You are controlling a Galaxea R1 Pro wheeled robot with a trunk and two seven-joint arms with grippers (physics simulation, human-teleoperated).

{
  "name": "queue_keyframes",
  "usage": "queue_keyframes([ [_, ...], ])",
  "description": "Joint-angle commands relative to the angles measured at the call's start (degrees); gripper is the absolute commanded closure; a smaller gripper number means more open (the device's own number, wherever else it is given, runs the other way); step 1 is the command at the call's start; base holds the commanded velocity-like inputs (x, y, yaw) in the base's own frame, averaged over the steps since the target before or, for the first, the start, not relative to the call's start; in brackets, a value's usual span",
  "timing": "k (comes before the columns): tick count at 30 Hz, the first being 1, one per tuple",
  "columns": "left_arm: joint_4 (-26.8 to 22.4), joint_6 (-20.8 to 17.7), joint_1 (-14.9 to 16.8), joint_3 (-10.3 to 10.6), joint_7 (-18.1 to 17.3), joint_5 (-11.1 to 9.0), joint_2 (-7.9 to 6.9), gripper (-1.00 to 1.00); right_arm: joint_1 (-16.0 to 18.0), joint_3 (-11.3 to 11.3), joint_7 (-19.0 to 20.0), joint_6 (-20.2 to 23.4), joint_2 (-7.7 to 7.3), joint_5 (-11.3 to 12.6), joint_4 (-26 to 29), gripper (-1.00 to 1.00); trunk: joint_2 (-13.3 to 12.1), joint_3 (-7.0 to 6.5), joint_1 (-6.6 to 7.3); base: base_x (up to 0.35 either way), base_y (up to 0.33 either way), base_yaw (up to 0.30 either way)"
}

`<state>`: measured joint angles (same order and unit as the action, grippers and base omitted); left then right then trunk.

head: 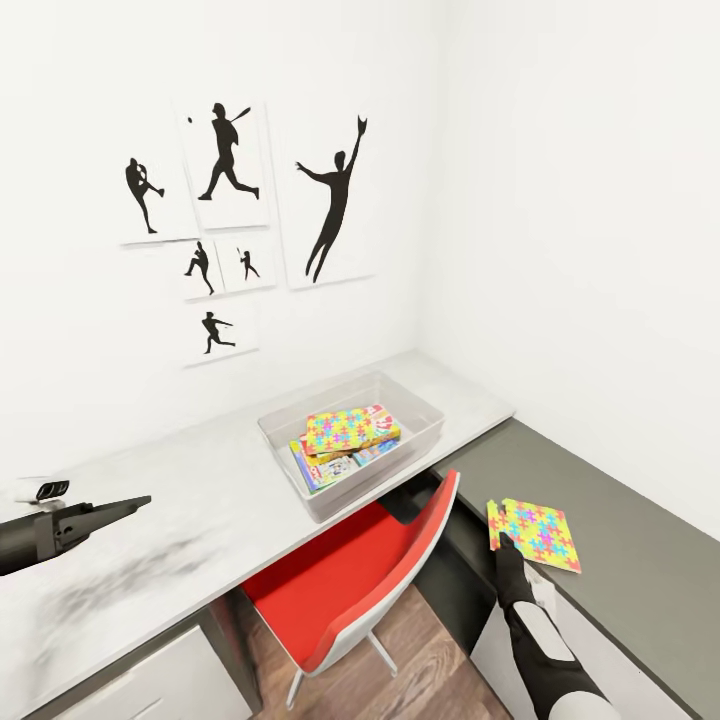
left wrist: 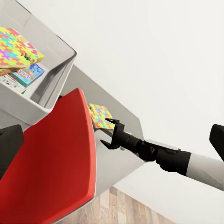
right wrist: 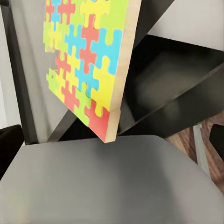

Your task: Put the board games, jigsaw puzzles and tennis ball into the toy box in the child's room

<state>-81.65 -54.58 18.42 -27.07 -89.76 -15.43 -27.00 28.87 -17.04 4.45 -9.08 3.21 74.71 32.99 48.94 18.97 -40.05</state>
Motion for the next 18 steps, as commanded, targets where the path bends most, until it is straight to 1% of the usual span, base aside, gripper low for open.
queue_keyframes([
  [1, 0.0, -0.6, 0.0, 0.0, -0.2, 0.1, -0.01, -1.00, 0.1, -0.2, 0.4, -0.1, 0.05, 0.6, 0.0, -1.00, 0.1, 0.07, -0.01, 0.000, 0.004, 0.000],
  [8, 0.0, -0.5, 0.0, 0.0, -0.2, 0.1, 0.01, -1.00, 1.0, -0.1, 0.5, -0.1, 0.04, 0.6, -0.3, -1.00, 0.1, 0.07, -0.01, 0.005, 0.001, 0.000],
  [18, 0.0, -0.4, 0.0, 0.0, -0.2, 0.1, 0.01, -1.00, 1.1, -0.1, 0.5, -0.1, -0.03, 0.6, -0.5, -1.00, 0.1, 0.07, -0.01, 0.060, 0.000, 0.000],
])
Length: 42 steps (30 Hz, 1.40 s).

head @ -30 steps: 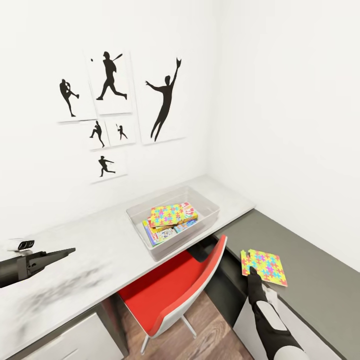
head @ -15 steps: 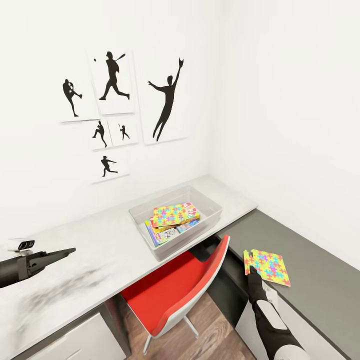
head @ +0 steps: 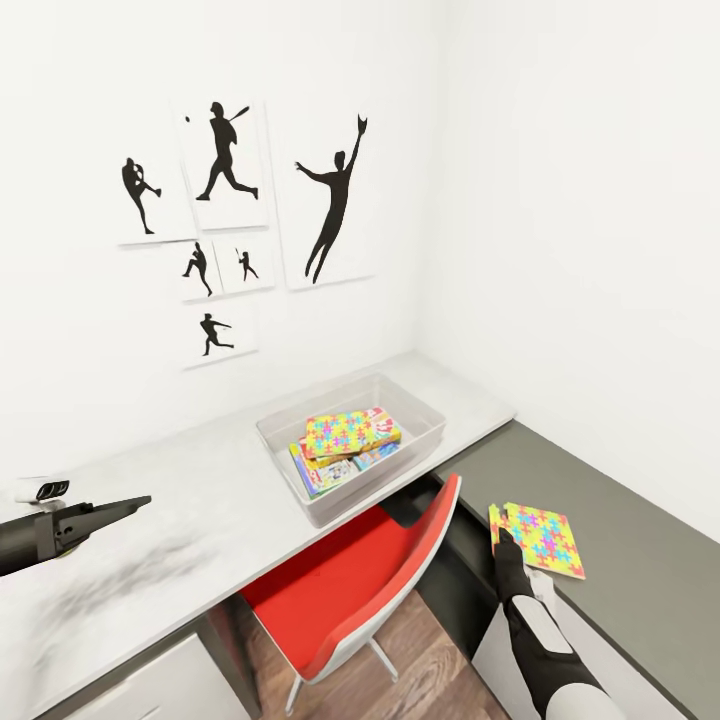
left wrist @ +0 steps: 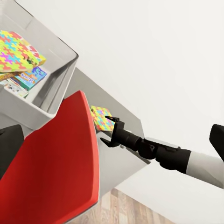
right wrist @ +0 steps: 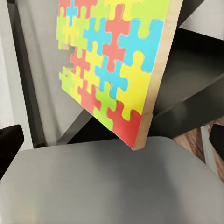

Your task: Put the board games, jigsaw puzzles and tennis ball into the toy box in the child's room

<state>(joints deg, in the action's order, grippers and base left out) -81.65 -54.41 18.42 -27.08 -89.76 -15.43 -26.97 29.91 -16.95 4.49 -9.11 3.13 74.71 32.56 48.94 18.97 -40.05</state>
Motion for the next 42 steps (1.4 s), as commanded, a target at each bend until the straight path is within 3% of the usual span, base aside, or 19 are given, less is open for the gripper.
queue_keyframes([
  [1, 0.0, -0.6, 0.0, 0.0, -0.2, 0.1, -0.02, -1.00, 0.1, -0.2, 0.4, -0.1, 0.05, 0.6, 0.0, -1.00, 0.1, 0.07, -0.01, 0.016, 0.000, 0.000],
  [40, 0.0, -0.6, 0.0, 0.0, -0.2, 0.1, 0.16, -1.00, 0.1, -0.2, 0.4, -0.1, 0.04, 0.7, 0.0, -1.00, 0.1, 0.07, -0.01, 0.029, -0.021, 0.000],
  [41, 0.0, -0.6, 0.0, 0.0, -0.2, 0.1, 0.16, -1.00, 0.1, -0.2, 0.4, -0.1, 0.04, 0.7, 0.0, 1.00, 0.1, 0.07, -0.01, 0.000, 0.000, 0.000],
  [42, 0.0, -0.5, 0.0, 0.0, -0.2, 0.1, 0.16, -1.00, 0.1, -0.2, 0.4, -0.1, 0.04, 0.7, 0.0, 1.00, 0.1, 0.07, -0.01, 0.000, 0.000, 0.000],
])
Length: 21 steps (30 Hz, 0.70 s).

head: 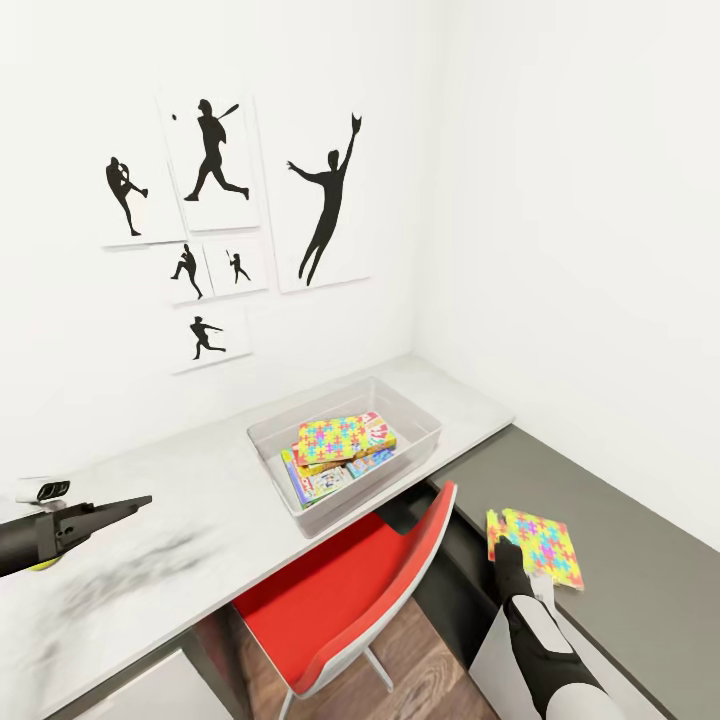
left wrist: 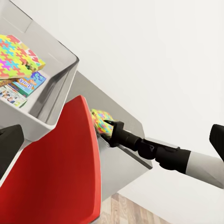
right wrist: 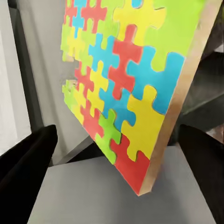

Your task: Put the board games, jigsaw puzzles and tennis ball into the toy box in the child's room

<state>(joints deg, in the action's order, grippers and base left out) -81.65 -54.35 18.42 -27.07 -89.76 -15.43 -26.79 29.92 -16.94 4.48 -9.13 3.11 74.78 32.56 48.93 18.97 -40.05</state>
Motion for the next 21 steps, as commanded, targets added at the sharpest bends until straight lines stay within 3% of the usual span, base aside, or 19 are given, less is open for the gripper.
queue_keyframes([
  [1, 0.0, -0.6, 0.0, 0.0, -0.2, 0.1, -0.02, -1.00, 0.0, -0.2, 0.4, -0.1, 0.05, 0.6, 0.0, 1.00, 0.1, 0.07, -0.01, 0.000, 0.000, 0.000],
  [21, -1.0, -0.6, 0.0, -0.1, -0.2, 0.1, 0.00, -1.00, 0.0, 0.0, 1.0, 0.0, -0.02, 0.6, 0.0, 1.00, 0.1, 0.07, -0.01, 0.000, 0.000, 0.000],
])
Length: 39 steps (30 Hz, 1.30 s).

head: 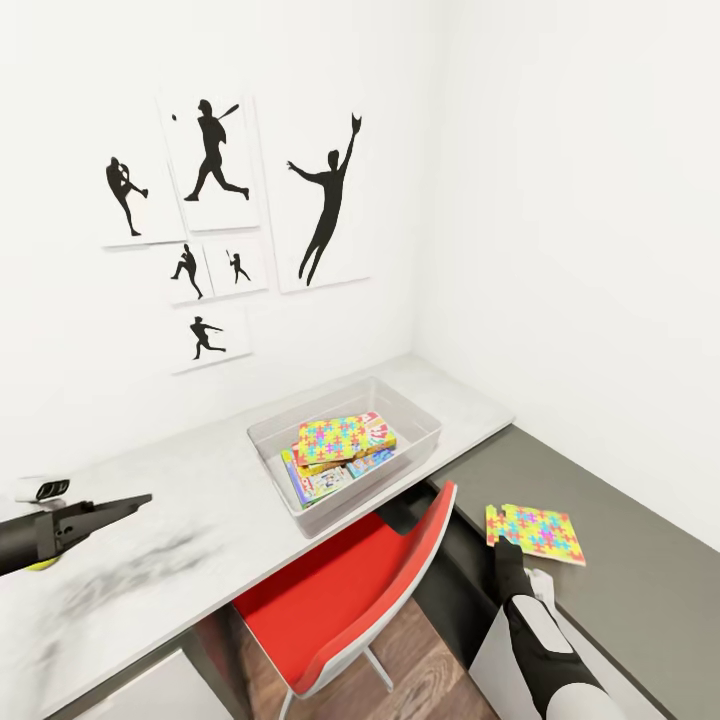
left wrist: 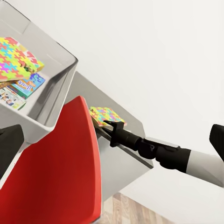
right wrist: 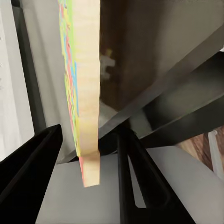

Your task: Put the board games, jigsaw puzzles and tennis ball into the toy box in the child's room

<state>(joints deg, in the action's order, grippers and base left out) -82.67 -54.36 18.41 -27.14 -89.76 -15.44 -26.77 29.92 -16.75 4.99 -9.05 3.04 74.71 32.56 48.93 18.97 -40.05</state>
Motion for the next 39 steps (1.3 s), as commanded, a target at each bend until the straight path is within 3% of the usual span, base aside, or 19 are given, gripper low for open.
queue_keyframes([
  [1, -0.5, -0.7, 0.0, 0.0, -0.2, 0.1, -0.02, -1.00, 0.0, -0.1, 0.6, 0.0, 0.03, 0.7, 0.0, 1.00, -0.3, -0.11, 0.21, 0.000, 0.000, 0.000],
  [7, -1.4, -1.1, 0.0, 0.2, -0.2, 0.1, -0.03, -1.00, -0.3, 0.3, 1.0, 1.2, -0.46, 0.5, 0.6, 1.00, -2.8, -1.19, 1.53, 0.000, 0.000, 0.000],
  [11, -1.5, -1.2, 0.0, 0.2, -0.2, 0.1, -0.07, -1.00, -0.8, 0.3, 1.3, 5.2, -1.34, 0.5, 0.7, 1.00, -4.4, -1.90, 2.41, 0.000, 0.000, 0.000],
  [16, -1.5, -1.2, 0.0, 0.2, -0.2, 0.1, -0.12, -1.00, -1.0, 0.2, 6.8, 6.9, -1.60, 0.5, 1.1, 1.00, -6.4, -2.80, 3.51, 0.000, 0.000, 0.000],
  [20, -1.5, -1.2, 0.0, 0.2, -0.2, 0.1, -0.12, -1.00, -1.0, 0.3, 8.8, 7.6, -1.63, 0.5, 4.5, 1.00, -8.0, -3.52, 4.39, 0.000, 0.000, 0.000],
  [23, -1.5, -1.2, 0.0, 0.3, -0.2, 0.1, -0.12, -1.00, -1.4, 0.3, 9.1, 10.9, -1.72, 0.4, 8.9, 1.00, -9.2, -4.06, 5.04, 0.000, 0.000, 0.000],
  [27, -1.6, -1.2, 0.0, 1.6, -0.2, 0.1, -0.12, -1.00, -3.7, 0.3, 8.8, 21.2, -3.41, -1.4, 15.2, 1.00, -10.8, -4.78, 5.92, 0.000, 0.000, 0.000],
  [31, -1.6, -1.2, 0.0, 2.0, -0.2, 0.1, -0.12, -1.00, -5.2, 0.2, 8.8, 28.4, -5.21, -5.0, 20.1, 1.00, -12.4, -5.49, 6.80, 0.000, 0.000, 0.000],
  [34, -1.6, -1.2, 0.0, 2.1, -0.2, 0.1, -0.12, -1.00, -6.8, 0.0, 8.7, 37.6, -6.65, -8.5, 26.5, 1.00, -13.6, -6.03, 7.46, 0.000, 0.000, 0.000],
  [37, -1.7, -1.2, 0.0, 2.1, -0.2, 0.1, -0.12, -1.00, -7.8, -0.2, 9.0, 44.6, -8.33, -10.0, 30.0, 1.00, -14.8, -6.57, 8.12, 0.000, 0.000, 0.000],
  [39, -1.7, -1.2, 0.0, 2.1, -0.2, 0.1, -0.12, -1.00, -8.5, -0.2, 9.3, 47.1, -9.52, -10.2, 30.8, 1.00, -15.6, -6.93, 8.56, 0.000, 0.000, 0.000],
])
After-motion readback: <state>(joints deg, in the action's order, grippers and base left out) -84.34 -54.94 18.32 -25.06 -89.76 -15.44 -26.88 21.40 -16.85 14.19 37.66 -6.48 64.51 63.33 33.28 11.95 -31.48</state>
